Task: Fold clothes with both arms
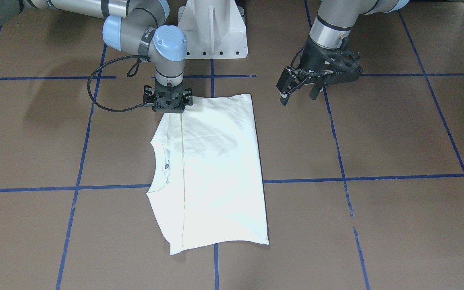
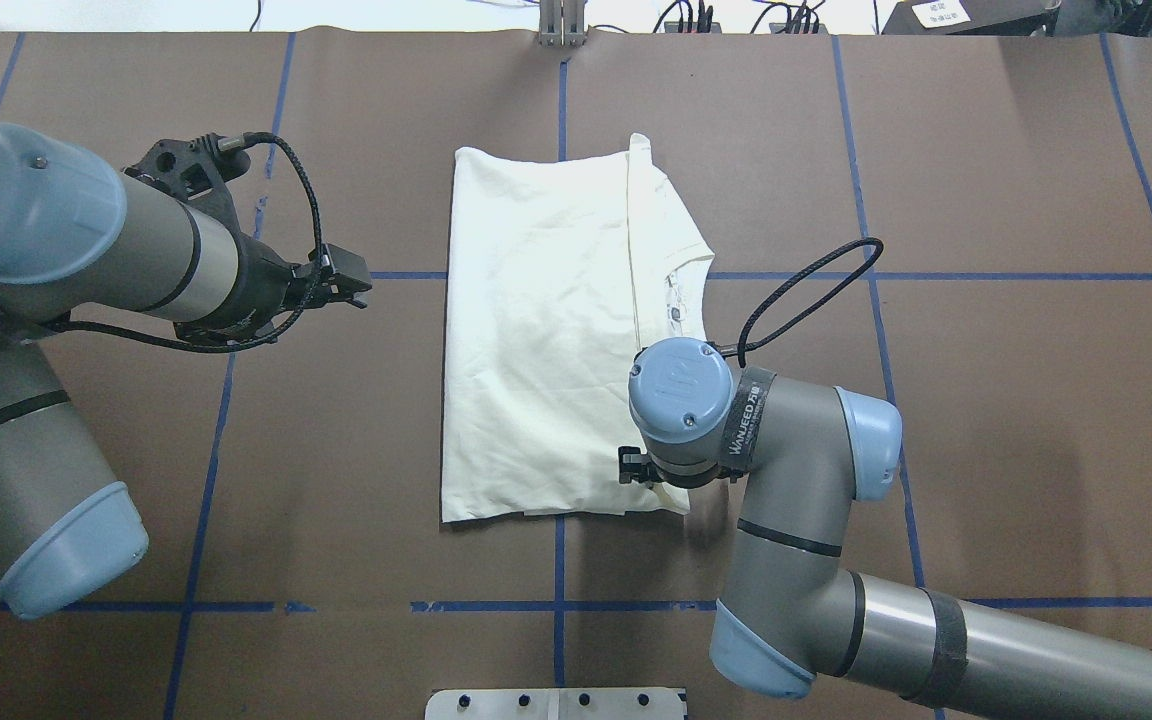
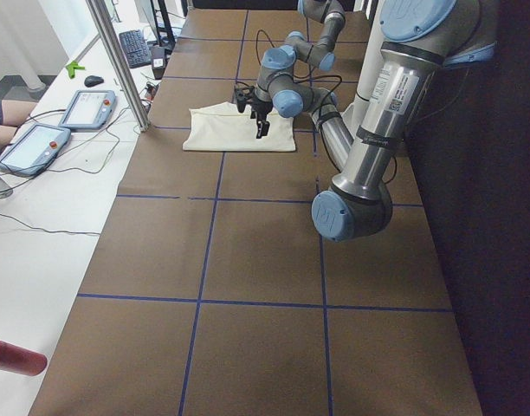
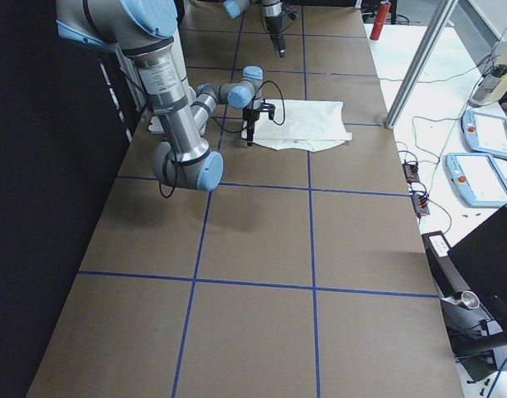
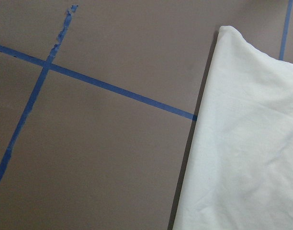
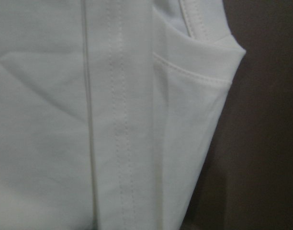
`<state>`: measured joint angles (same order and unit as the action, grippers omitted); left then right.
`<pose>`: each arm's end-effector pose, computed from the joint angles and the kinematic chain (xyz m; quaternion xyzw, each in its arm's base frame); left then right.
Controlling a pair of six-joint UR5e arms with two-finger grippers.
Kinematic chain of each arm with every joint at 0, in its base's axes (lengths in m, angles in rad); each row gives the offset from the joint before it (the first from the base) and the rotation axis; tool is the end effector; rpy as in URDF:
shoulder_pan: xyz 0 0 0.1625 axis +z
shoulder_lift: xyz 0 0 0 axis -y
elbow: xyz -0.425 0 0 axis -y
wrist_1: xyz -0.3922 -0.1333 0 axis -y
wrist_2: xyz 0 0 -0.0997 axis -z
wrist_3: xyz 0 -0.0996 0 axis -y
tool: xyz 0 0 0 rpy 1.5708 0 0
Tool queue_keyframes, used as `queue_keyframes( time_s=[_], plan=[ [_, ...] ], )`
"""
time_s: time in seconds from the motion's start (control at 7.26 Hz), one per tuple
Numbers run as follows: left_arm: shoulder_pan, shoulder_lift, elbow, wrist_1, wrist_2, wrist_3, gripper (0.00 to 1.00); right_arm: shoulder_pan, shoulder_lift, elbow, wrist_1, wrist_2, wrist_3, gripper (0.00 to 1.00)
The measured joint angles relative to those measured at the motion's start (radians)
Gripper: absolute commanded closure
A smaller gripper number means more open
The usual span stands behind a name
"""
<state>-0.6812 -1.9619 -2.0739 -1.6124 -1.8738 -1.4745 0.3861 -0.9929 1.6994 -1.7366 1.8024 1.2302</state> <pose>0.3568 -0.4226 0.2257 0.0443 0.4636 -0.1892 0.8645 -0.5753 -0.3531 0.2957 -0.0098 -0.2875 -0.0091 0.9577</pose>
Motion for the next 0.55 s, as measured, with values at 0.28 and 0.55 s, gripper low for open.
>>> queue_keyframes(
  time_s=[0.28,0.55],
  plan=[
    [0.002,-0.001,0.0,0.0,-0.001,-0.002,0.0,0.02,-0.001,0.006,-0.023,0.007,-0.001,0.0],
    [0.007,-0.002,0.0,0.0,-0.001,-0.004,0.0,0.033,-0.001,0.015,-0.035,0.01,-0.001,0.0]
  ],
)
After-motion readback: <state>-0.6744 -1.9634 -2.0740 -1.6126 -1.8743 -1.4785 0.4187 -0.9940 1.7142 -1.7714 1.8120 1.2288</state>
